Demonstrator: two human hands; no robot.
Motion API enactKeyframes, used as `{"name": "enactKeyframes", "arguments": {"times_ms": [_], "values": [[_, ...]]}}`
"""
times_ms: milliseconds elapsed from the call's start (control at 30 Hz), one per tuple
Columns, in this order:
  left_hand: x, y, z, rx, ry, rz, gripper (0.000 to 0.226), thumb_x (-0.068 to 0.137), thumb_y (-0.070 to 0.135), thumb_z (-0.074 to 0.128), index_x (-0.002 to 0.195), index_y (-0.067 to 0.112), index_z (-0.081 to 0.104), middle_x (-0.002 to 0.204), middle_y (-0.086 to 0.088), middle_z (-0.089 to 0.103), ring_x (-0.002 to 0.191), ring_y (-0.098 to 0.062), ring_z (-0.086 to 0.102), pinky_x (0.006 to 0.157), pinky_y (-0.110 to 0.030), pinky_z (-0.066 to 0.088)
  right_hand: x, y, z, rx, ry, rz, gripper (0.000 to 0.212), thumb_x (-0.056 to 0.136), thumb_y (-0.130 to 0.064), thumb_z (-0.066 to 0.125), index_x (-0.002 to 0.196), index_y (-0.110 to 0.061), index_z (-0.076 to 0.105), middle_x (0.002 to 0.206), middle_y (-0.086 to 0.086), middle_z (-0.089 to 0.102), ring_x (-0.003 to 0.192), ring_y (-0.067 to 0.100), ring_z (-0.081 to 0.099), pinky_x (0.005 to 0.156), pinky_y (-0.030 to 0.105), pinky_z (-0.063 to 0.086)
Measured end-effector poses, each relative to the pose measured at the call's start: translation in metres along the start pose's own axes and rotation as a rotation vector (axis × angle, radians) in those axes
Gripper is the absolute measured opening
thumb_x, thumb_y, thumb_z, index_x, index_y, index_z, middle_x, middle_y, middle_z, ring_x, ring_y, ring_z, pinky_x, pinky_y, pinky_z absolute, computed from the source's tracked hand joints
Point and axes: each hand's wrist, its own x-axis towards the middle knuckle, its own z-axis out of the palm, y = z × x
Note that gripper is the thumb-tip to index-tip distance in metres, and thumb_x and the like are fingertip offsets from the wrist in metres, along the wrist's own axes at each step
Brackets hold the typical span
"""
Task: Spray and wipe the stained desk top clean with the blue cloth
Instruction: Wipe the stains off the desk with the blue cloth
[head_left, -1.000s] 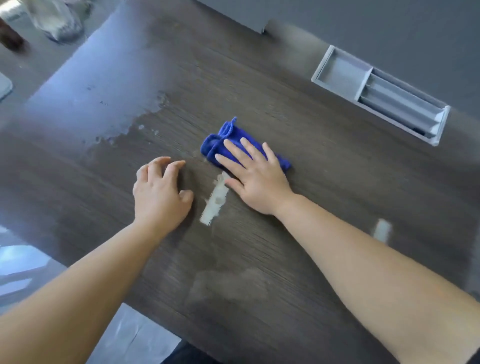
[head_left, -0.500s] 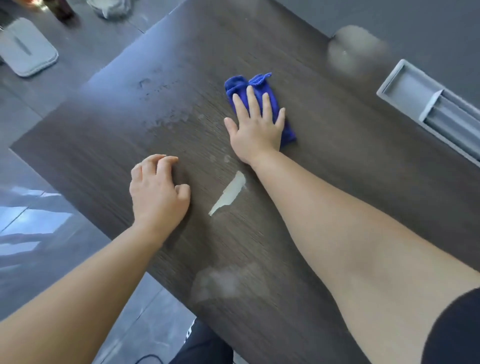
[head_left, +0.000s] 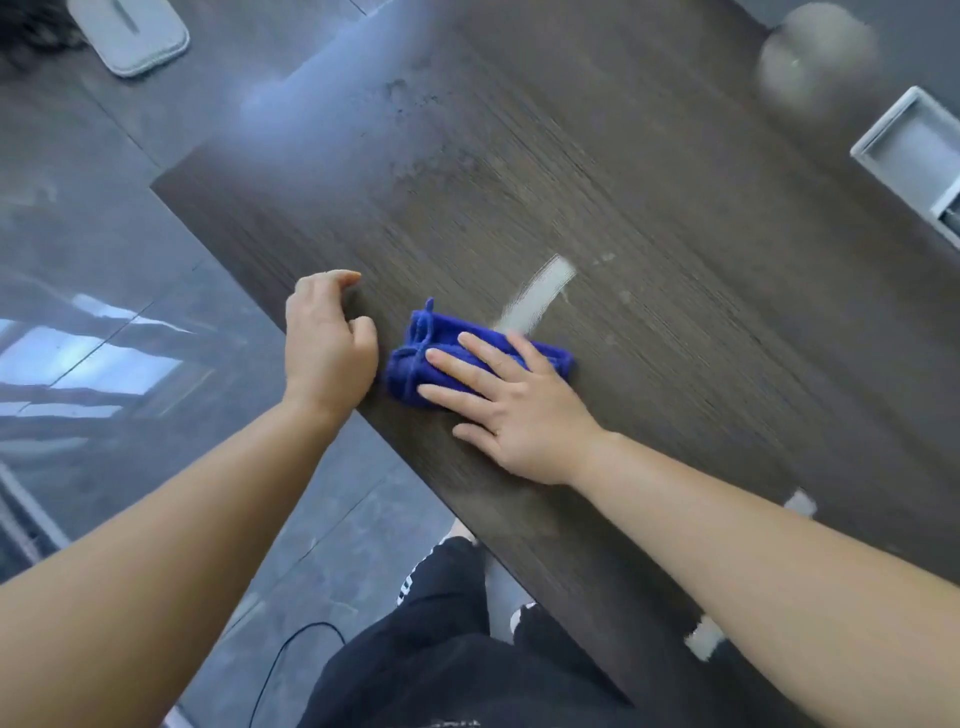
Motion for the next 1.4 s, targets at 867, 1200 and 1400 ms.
{"name": "enactKeyframes", "arguments": {"times_ms": [867, 1200, 1400], "values": [[-0.029, -0.021, -0.021, -0.108, -0.09, -0.001, 0.054, 0.079, 0.013, 0.04, 0.132, 0.007, 0.047, 0.131, -0.013, 0.044, 0.122, -0.024, 0.041, 0.105, -0.028, 0.031, 0.08, -0.06, -0.009, 0.054, 0.019, 0.568, 0.053, 0.1, -0.047, 0.022, 0.15, -0.034, 0.011, 0.16, -0.007, -0.003, 0.146, 0.023, -0.005, 0.112, 0.055, -0.005], [-0.077, -0.014, -0.001, -0.09, -0.139, 0.131, 0.05, 0.074, 0.014, 0.036, 0.117, 0.008, 0.06, 0.124, -0.007, 0.048, 0.12, -0.02, 0.039, 0.097, -0.02, 0.032, -0.031, -0.09, 0.022, 0.003, 0.067, 0.208, 0.05, 0.091, -0.045, 0.032, 0.138, -0.033, 0.047, 0.149, -0.005, 0.039, 0.137, 0.029, 0.035, 0.111, 0.055, 0.014], [-0.13, 0.003, 0.029, 0.047, -0.233, 0.296, 0.039, 0.08, 0.009, 0.043, 0.113, 0.007, 0.063, 0.123, -0.01, 0.052, 0.12, -0.028, 0.039, 0.097, -0.018, 0.023, -0.143, -0.08, 0.031, -0.009, 0.059, 0.262, 0.046, 0.094, -0.045, 0.037, 0.139, -0.033, 0.043, 0.15, -0.004, 0.036, 0.138, 0.028, 0.034, 0.111, 0.054, 0.015]]}}
